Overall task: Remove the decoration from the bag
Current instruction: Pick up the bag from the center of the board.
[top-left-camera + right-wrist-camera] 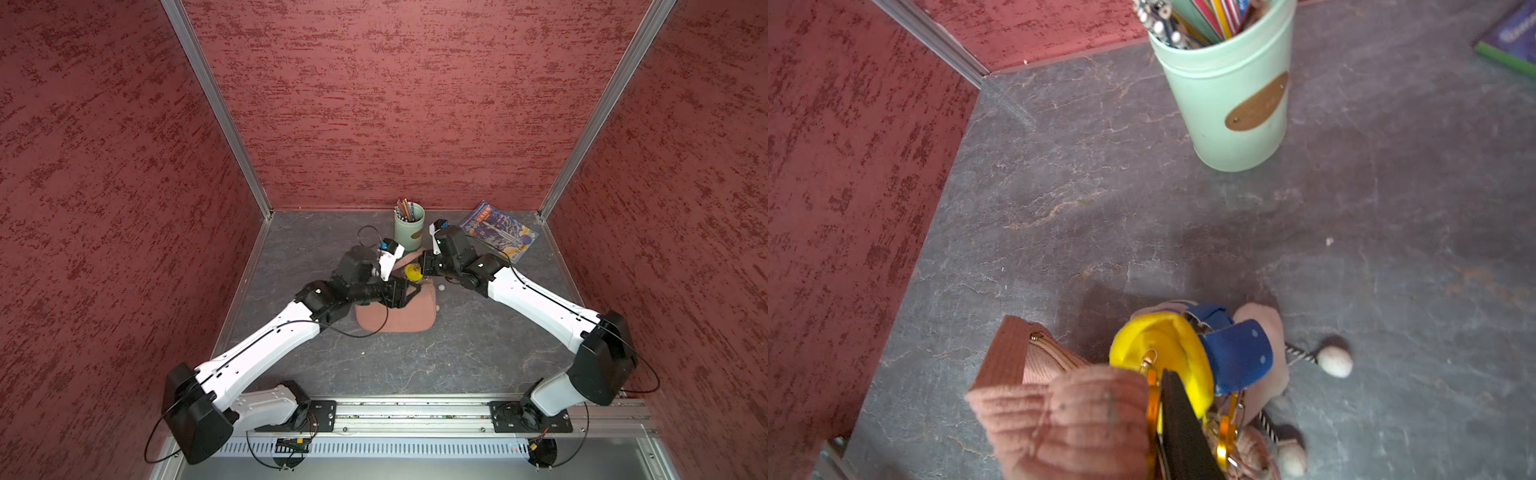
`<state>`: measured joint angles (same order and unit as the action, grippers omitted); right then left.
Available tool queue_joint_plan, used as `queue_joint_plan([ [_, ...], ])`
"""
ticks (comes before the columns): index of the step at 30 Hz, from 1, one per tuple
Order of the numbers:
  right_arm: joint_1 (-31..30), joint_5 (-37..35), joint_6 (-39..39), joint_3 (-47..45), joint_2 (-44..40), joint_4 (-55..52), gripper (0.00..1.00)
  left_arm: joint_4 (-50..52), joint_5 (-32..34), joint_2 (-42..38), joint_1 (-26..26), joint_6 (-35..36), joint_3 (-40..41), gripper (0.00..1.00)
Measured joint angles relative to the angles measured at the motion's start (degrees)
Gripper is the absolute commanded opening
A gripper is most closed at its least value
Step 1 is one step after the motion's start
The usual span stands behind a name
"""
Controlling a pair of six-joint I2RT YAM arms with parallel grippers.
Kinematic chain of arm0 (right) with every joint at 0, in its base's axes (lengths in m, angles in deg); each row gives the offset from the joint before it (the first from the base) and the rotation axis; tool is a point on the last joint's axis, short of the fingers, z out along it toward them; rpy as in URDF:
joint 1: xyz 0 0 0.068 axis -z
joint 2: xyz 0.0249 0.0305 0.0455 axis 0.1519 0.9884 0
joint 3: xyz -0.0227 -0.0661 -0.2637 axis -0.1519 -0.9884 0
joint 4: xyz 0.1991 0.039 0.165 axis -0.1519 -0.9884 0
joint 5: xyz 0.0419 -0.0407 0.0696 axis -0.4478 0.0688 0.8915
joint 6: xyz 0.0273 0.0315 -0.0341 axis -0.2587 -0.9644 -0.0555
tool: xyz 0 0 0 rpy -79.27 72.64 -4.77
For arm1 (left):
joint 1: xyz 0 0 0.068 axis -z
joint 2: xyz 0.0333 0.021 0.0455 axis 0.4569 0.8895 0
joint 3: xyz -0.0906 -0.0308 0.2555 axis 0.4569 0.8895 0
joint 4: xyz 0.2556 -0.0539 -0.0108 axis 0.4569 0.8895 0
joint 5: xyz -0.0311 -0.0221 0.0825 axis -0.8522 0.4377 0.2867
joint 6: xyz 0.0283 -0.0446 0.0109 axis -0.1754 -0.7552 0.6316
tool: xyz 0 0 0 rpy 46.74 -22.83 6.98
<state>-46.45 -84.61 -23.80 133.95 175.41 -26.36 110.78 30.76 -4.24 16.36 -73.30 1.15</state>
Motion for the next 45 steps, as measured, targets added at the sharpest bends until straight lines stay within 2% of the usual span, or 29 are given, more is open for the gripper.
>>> queue_joint_plan([
  [5,-1.49,-1.11,-6.97,0.92,-2.86,-3.98,0.13,-6.23,2.01,7.39,2.82,-6.38,1.16,0.64],
  [12,-2.71,-1.77,-15.43,1.42,-7.52,-7.28,0.13,-16.50,5.07,10.93,2.75,-12.22,1.07,0.55],
  [17,-2.75,-2.43,-19.50,1.62,-9.46,-8.57,0.14,-18.78,6.64,12.85,2.75,-14.08,0.98,0.49],
  [24,-2.99,-3.19,-23.41,1.62,-10.58,-8.96,0.14,-21.07,6.54,13.35,2.80,-16.22,-1.07,0.49],
  [32,-3.34,-5.18,-27.78,1.60,-12.17,-8.90,0.14,-23.50,5.81,13.97,4.57,-18.78,-2.27,0.53],
  [36,-3.45,-5.77,-29.81,1.55,-13.14,-8.52,0.14,-24.37,5.42,15.54,5.07,-19.12,-3.74,0.46],
  [41,-3.65,-6.29,-31.52,0.92,-13.64,-8.28,0.15,-25.24,4.96,16.90,5.03,-19.56,-4.52,0.30],
  [45,-3.82,-6.56,-32.15,0.44,-13.77,-8.02,0.15,-25.35,4.66,16.90,4.83,-19.85,-4.52,0.29],
])
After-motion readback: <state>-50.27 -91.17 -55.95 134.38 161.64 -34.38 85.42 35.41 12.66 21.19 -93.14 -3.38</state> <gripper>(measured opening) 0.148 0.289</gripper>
